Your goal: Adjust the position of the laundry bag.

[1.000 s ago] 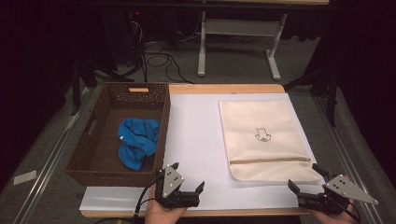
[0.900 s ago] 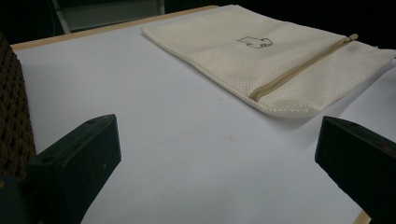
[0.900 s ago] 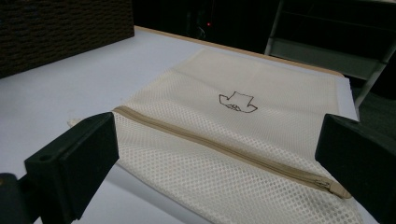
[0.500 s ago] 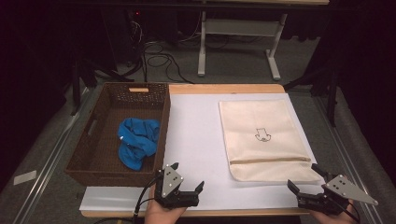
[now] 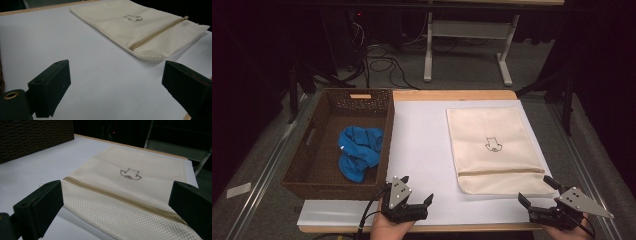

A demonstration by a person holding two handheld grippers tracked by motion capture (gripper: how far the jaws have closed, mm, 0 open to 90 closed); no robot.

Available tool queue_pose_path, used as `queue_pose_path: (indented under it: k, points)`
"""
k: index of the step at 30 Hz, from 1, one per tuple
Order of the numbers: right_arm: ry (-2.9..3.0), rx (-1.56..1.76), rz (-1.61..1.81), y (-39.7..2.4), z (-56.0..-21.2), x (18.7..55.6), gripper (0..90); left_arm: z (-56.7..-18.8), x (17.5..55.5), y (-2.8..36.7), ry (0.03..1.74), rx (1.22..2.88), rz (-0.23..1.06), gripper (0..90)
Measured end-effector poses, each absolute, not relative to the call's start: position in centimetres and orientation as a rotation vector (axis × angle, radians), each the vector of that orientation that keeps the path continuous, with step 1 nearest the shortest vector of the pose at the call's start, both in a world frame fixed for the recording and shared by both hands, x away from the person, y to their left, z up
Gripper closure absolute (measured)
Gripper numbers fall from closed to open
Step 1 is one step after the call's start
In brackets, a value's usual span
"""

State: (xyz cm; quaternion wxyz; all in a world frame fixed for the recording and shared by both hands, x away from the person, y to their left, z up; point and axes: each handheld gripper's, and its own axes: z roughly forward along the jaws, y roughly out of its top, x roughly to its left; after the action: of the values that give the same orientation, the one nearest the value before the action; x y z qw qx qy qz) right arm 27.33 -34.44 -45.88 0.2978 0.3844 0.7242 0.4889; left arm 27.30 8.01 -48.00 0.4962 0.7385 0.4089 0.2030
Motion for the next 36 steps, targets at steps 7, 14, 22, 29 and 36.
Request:
queue_pose_path:
  k: [7, 14, 22, 29, 36]
  points:
    - [1.931, 1.023, 1.288, -34.7, -46.0, 27.5, 0.1, -48.9, 28.7, 5.2, 0.957, 1.858, 0.462, 15.0]
    - [1.929, 1.022, 1.287, -34.9, -46.0, 27.5, 0.2, -49.5, 29.4, 3.3, 0.942, 1.874, 0.411, 15.9]
    - [1.932, 1.024, 1.284, -34.8, -46.1, 27.4, 0.2, -50.0, 30.0, 0.5, 0.884, 1.914, 0.364, 16.3]
    - [1.937, 1.040, 1.286, -34.8, -46.2, 27.5, 0.1, -51.1, 31.0, -1.9, 0.863, 1.957, 0.331, 23.0]
    - [1.941, 1.034, 1.281, -34.8, -46.3, 27.5, 0.2, -51.3, 31.5, -3.5, 0.834, 1.974, 0.321, 43.1]
